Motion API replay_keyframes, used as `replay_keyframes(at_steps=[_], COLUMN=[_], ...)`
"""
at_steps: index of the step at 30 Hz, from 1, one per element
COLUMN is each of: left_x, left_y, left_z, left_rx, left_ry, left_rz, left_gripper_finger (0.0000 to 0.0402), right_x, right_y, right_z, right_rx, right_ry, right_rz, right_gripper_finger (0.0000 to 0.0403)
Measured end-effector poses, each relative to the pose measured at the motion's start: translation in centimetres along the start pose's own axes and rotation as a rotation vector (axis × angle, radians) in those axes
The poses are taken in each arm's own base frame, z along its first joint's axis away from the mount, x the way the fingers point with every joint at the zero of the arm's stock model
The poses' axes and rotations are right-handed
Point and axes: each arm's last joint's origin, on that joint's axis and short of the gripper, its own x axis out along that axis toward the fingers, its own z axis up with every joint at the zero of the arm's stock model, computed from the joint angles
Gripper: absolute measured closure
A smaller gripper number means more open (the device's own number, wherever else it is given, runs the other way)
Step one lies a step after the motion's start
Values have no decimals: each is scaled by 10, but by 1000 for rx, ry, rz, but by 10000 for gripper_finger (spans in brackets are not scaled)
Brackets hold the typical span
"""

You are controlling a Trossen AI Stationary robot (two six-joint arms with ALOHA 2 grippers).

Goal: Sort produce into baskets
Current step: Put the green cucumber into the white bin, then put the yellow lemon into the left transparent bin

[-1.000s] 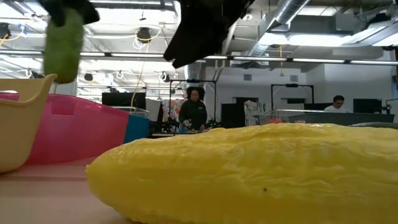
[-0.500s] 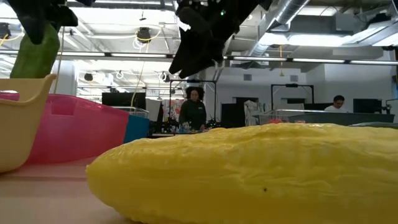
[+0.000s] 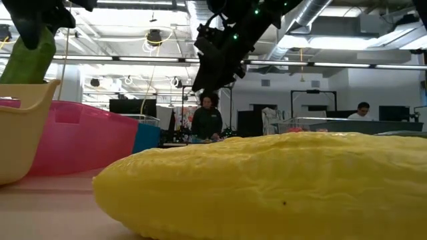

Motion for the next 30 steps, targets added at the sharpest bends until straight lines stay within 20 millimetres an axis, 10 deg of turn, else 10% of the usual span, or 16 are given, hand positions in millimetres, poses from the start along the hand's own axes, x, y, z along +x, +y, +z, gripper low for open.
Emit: replay_keyframes(at_steps=[21, 30], left_x=[0, 0], left_y=[0, -1], left_z=[0, 5], left_rx=[15, 10], left_ry=[-2, -80], left_rz=[2, 31], left_gripper_finger=[145, 145], right_x=[14, 53], right_y=[-54, -65], right_z=[-3, -35], right_rx=[-96, -86], right_ry=[77, 277], right_rz=[-96, 16], right_gripper_finger=[117, 117])
